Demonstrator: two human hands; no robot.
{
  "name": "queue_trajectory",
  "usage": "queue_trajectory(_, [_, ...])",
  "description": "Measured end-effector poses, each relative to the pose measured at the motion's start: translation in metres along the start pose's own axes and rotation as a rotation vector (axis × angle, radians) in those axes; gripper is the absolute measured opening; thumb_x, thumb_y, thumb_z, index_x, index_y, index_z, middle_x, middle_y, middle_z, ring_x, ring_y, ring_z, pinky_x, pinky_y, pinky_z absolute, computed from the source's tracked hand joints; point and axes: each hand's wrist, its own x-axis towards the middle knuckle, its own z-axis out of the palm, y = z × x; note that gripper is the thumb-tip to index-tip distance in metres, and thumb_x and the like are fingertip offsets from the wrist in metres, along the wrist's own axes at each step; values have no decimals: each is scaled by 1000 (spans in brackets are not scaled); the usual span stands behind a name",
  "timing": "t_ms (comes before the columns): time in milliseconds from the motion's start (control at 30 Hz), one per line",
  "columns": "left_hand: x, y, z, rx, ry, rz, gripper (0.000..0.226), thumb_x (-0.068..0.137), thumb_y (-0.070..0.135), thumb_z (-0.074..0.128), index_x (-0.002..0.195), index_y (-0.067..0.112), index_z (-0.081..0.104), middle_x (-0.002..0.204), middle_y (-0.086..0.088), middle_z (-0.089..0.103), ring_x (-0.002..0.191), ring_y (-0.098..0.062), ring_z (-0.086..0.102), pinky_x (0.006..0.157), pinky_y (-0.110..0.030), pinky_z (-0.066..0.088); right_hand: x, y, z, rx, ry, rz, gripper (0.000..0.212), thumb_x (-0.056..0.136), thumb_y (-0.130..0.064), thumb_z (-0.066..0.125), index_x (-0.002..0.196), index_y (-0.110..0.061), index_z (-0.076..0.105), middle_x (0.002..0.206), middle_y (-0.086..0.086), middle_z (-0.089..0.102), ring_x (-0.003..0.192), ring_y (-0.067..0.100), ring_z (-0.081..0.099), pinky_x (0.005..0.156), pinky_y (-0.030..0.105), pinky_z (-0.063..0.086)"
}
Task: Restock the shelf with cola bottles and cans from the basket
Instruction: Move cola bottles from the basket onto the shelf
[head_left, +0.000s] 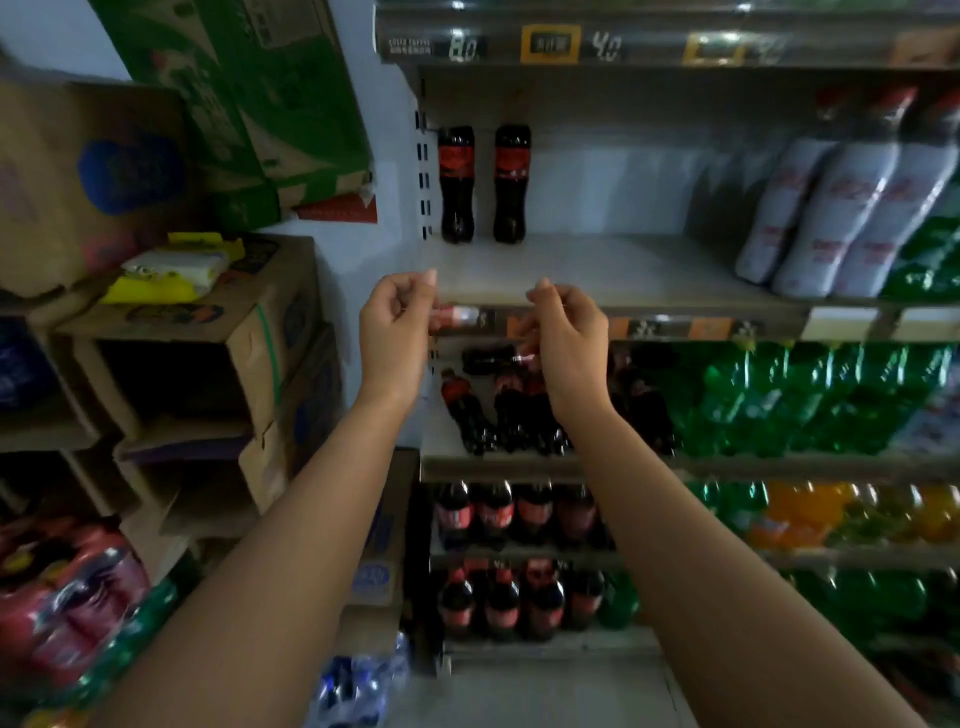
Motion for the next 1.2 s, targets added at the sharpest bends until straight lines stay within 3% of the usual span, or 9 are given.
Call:
queue_trajectory(167, [-104, 10, -38, 65, -111, -102, 17, 95, 35, 56, 87, 21, 59, 77, 7, 62, 61, 4, 56, 60, -14, 46, -117, -4, -28, -34, 34, 93, 30, 99, -35, 50, 92, -10, 65, 66, 4, 64, 50, 9, 54, 47, 20, 43])
queue_trajectory(333, [-200, 24, -65, 69, -159, -213, 22, 95, 36, 56, 84, 17, 59, 75, 7, 63, 61, -2, 56, 57, -18, 46, -219, -17, -56, -12, 25, 159, 36, 99, -33, 50, 90, -2, 66, 61, 5, 61, 50, 15, 54, 47, 24, 44])
queue_trajectory(467, [-263, 46, -78, 79, -169, -229, 24, 95, 35, 55, 88, 13, 61, 75, 4, 65, 62, -7, 57, 55, -16, 46, -284, -32, -82, -32, 48, 159, 38, 99, -33, 50, 83, -2, 65, 60, 6, 61, 51, 16, 54, 47, 24, 43])
queue_trajectory(633, [-357, 79, -97, 91, -186, -238, 20, 95, 37, 54, 84, 22, 62, 77, 4, 65, 63, -3, 57, 63, -21, 47, -367, -53, -122, -25, 49, 145, 36, 99, -32, 50, 79, -6, 64, 61, 7, 61, 52, 17, 54, 48, 23, 42])
queue_trajectory(867, [-504, 127, -130, 94, -167, -302, 20, 96, 33, 54, 89, 17, 63, 78, -1, 63, 63, -6, 56, 54, -14, 45, -501, -84, -183, 56, 52, 218, 34, 99, -30, 51, 84, -3, 63, 60, 6, 58, 49, 16, 51, 43, 21, 40])
queue_trajectory(1033, [-589, 160, -153, 68, -173, -331, 22, 96, 34, 55, 90, 14, 64, 77, -3, 63, 68, -12, 56, 63, -25, 47, -586, -105, -215, 78, 63, 255, 34, 100, -31, 50, 82, -4, 62, 59, 6, 57, 49, 15, 50, 45, 23, 39])
queue_trajectory(1200, [-665, 206, -177, 53, -177, -290, 21, 96, 32, 55, 89, 14, 62, 74, -1, 61, 62, -8, 54, 55, -15, 44, -669, -140, -244, 64, 90, 248, 36, 100, -32, 50, 82, -3, 63, 60, 7, 57, 47, 13, 49, 42, 21, 38])
